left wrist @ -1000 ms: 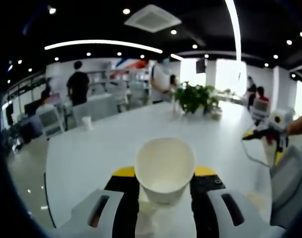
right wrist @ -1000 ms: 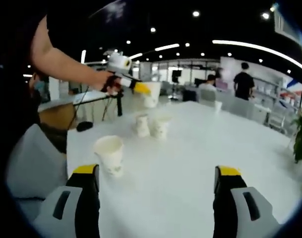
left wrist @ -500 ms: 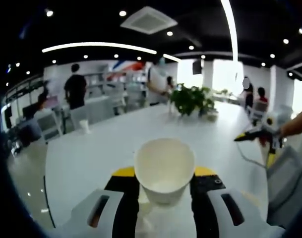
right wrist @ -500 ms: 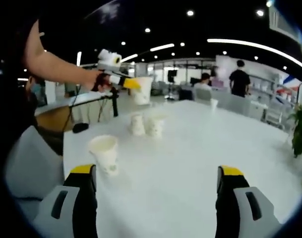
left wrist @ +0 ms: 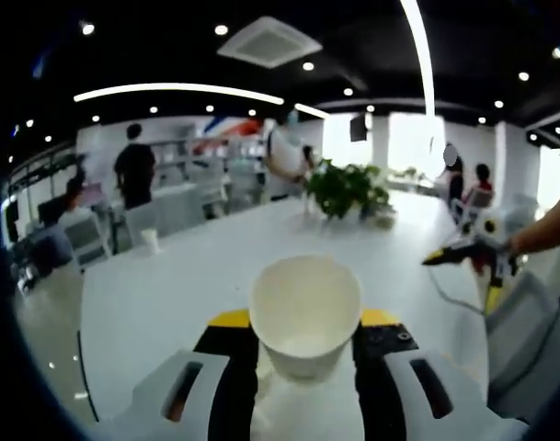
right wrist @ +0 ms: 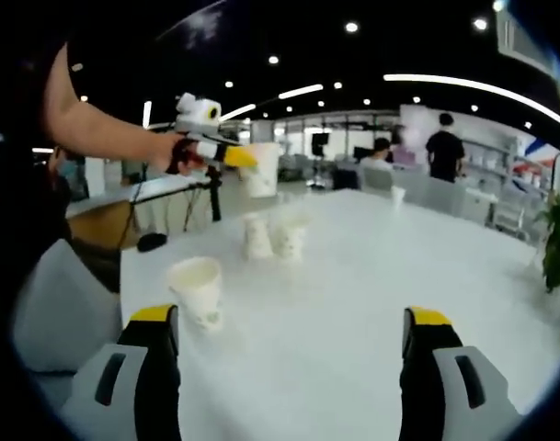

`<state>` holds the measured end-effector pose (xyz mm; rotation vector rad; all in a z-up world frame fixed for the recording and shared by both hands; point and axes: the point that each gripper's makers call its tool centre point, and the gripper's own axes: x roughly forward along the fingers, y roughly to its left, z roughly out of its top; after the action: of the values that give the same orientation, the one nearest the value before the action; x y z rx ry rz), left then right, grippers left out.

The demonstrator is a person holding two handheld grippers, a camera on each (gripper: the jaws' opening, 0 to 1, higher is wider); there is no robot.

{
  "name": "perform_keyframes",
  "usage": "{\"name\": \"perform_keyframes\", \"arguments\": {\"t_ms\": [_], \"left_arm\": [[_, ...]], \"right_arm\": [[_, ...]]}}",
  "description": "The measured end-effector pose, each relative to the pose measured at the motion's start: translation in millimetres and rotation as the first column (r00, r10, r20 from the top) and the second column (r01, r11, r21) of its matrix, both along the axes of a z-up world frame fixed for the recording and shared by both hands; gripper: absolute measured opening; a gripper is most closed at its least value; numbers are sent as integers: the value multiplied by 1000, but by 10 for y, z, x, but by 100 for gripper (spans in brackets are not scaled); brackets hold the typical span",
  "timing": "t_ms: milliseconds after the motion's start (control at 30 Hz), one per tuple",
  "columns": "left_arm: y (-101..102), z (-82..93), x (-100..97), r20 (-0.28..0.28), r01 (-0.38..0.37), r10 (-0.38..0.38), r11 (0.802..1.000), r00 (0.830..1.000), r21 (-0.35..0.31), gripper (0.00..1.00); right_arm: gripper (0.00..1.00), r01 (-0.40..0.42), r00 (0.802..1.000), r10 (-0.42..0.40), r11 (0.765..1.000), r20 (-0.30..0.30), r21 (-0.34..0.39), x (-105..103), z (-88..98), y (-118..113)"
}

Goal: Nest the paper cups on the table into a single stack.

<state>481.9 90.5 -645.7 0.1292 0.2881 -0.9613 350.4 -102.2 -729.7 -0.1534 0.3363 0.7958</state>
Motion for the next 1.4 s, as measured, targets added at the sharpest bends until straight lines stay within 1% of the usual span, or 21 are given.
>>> {"name": "perform_keyframes", "arguments": {"t_ms": [300, 367, 800, 933, 1033, 1100, 1400], "left_arm": [[-105, 8, -167, -3, 27, -27, 1000, 1000, -6, 38], [-116, 17, -187, -8, 28, -28, 999, 1000, -17, 38], [-211, 44, -350, 4, 51, -51, 999, 999, -16, 38], [-250, 94, -415, 14, 60, -60, 998, 998, -21, 38], [-289, 134, -462, 21, 73, -72, 997, 997, -25, 38], [-314, 142, -500, 24, 83, -83, 996, 996, -22, 38], [-367, 177, -637, 27, 116, -115, 993, 993, -16, 38]], "right_arm": [[100, -3, 1000, 2, 1000, 6, 13, -37, 38, 15], [100, -4, 1000, 3, 1000, 9, 15, -46, 40, 16], [100, 0, 1000, 0, 1000, 12, 13, -80, 57, 17], [100, 0, 1000, 0, 1000, 18, 11, -93, 82, 18], [100, 8, 1000, -9, 1000, 11, 25, -95, 102, 10], [100, 10, 1000, -11, 1000, 20, 29, -82, 128, 4], [100, 9, 1000, -10, 999, 24, 33, -80, 161, 14]]}}
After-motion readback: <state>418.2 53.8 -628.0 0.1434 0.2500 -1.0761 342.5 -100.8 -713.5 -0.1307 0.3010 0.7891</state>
